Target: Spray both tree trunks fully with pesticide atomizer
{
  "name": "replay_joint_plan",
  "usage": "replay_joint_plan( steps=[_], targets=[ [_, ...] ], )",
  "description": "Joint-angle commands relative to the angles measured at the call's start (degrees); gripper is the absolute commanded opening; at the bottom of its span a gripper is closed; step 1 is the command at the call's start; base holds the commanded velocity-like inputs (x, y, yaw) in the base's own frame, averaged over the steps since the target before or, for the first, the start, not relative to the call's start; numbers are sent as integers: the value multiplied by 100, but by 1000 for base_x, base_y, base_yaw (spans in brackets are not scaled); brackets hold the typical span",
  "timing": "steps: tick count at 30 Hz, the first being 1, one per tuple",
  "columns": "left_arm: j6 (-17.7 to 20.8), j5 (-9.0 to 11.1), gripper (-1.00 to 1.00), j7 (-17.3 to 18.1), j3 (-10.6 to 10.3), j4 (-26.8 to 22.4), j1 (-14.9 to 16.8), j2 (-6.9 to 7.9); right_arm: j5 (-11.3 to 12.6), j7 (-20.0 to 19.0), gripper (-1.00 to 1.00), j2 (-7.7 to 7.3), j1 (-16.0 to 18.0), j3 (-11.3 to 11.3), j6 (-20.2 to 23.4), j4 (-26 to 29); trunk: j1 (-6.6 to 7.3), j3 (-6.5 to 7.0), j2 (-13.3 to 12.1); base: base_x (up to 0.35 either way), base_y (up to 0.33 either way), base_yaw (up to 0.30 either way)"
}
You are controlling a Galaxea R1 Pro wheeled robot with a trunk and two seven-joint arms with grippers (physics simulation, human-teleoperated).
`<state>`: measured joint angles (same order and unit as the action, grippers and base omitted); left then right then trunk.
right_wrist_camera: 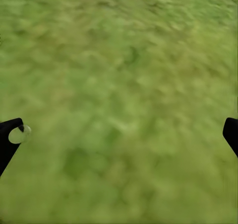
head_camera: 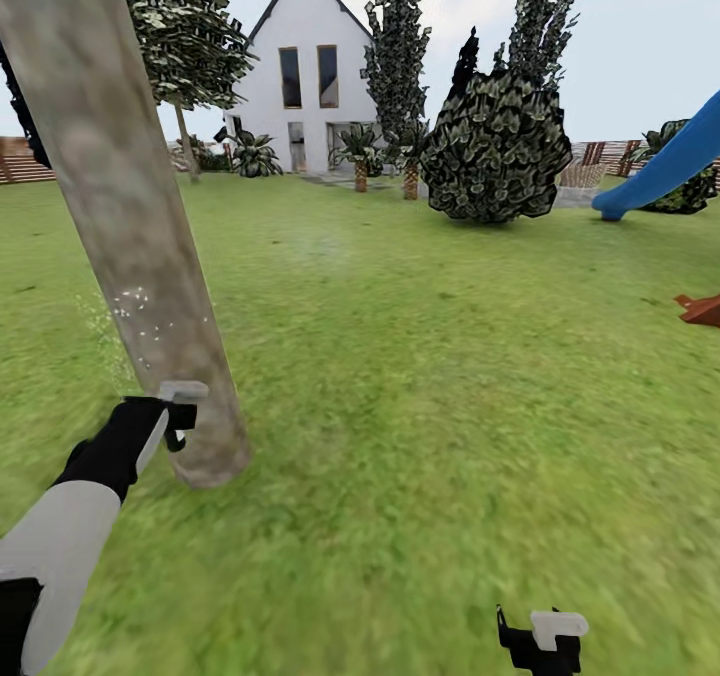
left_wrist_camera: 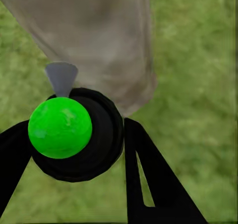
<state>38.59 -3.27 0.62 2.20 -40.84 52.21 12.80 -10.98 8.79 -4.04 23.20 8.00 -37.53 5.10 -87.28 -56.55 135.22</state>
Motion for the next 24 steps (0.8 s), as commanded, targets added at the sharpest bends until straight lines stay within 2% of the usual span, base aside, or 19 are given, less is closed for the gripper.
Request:
replay_joint_plan(
  steps=[1,2,4,6,9,11,13,14,17,20,21,22,24],
  targets=[
    [22,-24,-100,-1,11,3,10,5,0,1,100,0,0,0,0,0,0,0,0,2,1,0],
    [45,-19,-100,-1,32,4,30,46,1,0,100,0,0,0,0,0,0,0,0,0,0,0],
    [66,-5,-100,35,199,7,74,413,6,0,100,3,0,0,0,5,0,0,0,0,0,0],
    [69,-1,-100,61,302,-37,43,602,8,0,100,2,0,0,0,8,0,0,0,0,0,61],
    [31,13,-100,62,283,-71,-13,572,9,1,100,8,0,0,0,6,0,0,0,0,0,241],
    [27,29,-100,68,288,-37,-17,478,9,0,100,9,0,0,0,8,0,0,0,0,0,273],
    [-9,17,-100,69,290,70,-158,242,9,0,100,8,0,0,0,6,0,0,0,0,0,138],
    [-17,15,-100,69,290,74,-227,182,9,0,100,8,0,0,0,6,0,0,0,0,0,36],
    [-4,27,-100,72,299,60,-293,123,8,0,100,9,0,0,0,6,0,0,0,42,3,10],
    [-6,11,-100,70,333,57,-299,171,8,0,100,8,0,0,0,5,0,0,0,290,98,1],
    [-12,-8,-100,65,335,65,-303,234,7,0,100,9,0,0,0,3,0,0,0,321,124,0],
    [-21,-11,-100,68,334,124,-331,389,7,0,100,9,0,0,0,3,0,0,0,327,135,0],
    [-27,5,-100,63,316,213,-381,424,8,0,100,9,0,0,0,3,0,0,0,329,139,0]
  ],
)
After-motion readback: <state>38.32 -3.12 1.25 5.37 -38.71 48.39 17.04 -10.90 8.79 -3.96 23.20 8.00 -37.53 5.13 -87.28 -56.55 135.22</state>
